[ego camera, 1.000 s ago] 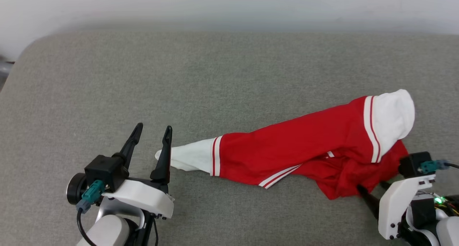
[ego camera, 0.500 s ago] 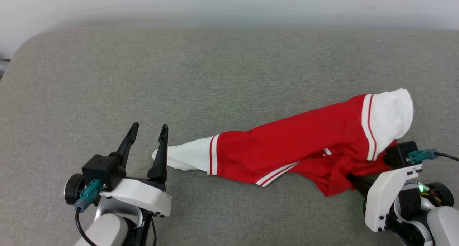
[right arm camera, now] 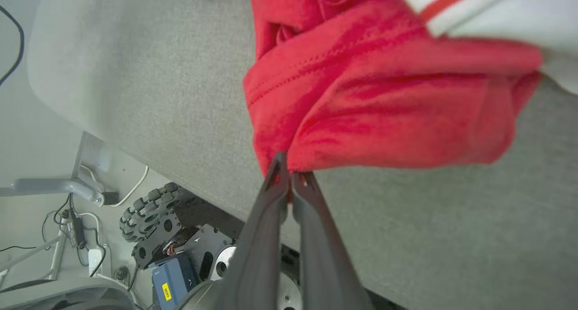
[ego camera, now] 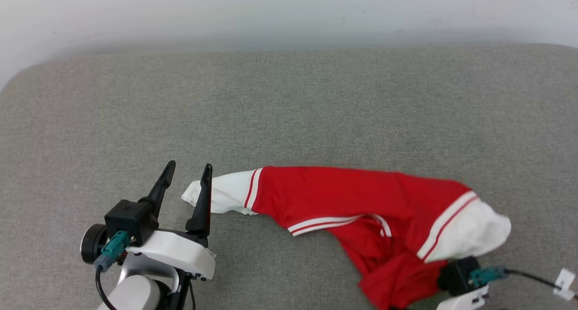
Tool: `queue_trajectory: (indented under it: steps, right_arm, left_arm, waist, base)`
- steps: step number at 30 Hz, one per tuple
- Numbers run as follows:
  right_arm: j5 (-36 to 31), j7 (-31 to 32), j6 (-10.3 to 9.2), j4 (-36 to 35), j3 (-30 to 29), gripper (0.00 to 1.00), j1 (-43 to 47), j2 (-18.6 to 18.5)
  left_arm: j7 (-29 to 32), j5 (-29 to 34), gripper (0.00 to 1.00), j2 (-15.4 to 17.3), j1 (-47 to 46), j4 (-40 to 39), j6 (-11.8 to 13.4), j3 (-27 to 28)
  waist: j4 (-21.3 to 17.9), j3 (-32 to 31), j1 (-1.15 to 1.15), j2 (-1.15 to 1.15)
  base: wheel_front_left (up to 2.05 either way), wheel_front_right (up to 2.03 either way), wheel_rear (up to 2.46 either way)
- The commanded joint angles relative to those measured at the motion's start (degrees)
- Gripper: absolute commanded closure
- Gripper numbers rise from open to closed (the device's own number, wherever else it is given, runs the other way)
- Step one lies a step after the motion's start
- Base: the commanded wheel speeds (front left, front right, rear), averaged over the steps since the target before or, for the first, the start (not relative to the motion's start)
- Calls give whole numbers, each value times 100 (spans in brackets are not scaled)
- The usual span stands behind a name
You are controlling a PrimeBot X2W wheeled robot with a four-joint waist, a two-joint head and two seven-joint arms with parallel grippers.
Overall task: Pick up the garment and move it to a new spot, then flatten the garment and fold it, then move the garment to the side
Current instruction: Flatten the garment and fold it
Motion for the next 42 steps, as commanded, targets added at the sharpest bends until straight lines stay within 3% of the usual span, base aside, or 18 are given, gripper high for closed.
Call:
queue_trajectory:
  steps: [1,4,5,6,15,20,26,31,42]
  right_arm:
    - [54,-6,-2,110,90,100,198,172]
    - [-39,-183,-2,260,137,100,227,212]
    - [-54,-350,-3,307,150,69,227,243]
    - [-123,-610,-2,311,168,0,172,275]
    - [-268,-2680,-2,-191,283,0,164,183]
    - [-200,-3120,-2,-326,-66,0,97,192]
    - [-195,-2814,-2,-156,-1043,0,44,174]
    - [33,-2030,-2,416,-1664,0,9,-114]
    - [273,-976,-2,1563,-1421,0,-761,-693]
  left_arm:
    - [16,15,0,30,43,-28,17,-20]
    - [21,-4,0,35,40,-5,20,-18]
    - [23,-14,0,29,37,7,12,-25]
    - [26,-26,0,24,40,22,1,-32]
    - [-1,-86,0,58,178,90,50,-2]
    - [-16,-99,0,48,220,105,66,5]
    - [-32,-95,0,23,203,102,83,-6]
    - [-39,-88,0,20,122,91,63,8]
    - [-90,-11,0,-97,-126,59,-1,18]
  waist:
    - [7,-3,0,0]
    - [5,1,0,0]
    - [9,2,0,0]
    - [11,2,0,0]
    - [-60,-142,0,0]
    - [-120,-239,0,0]
    - [-110,-289,0,0]
    - [-38,-198,0,0]
    - [270,303,0,0]
  base:
    - [0,0,0]
    - [0,0,0]
    - [0,0,0]
    - [0,0,0]
    - [0,0,0]
    - [0,0,0]
    - [0,0,0]
    - [0,0,0]
    - [0,0,0]
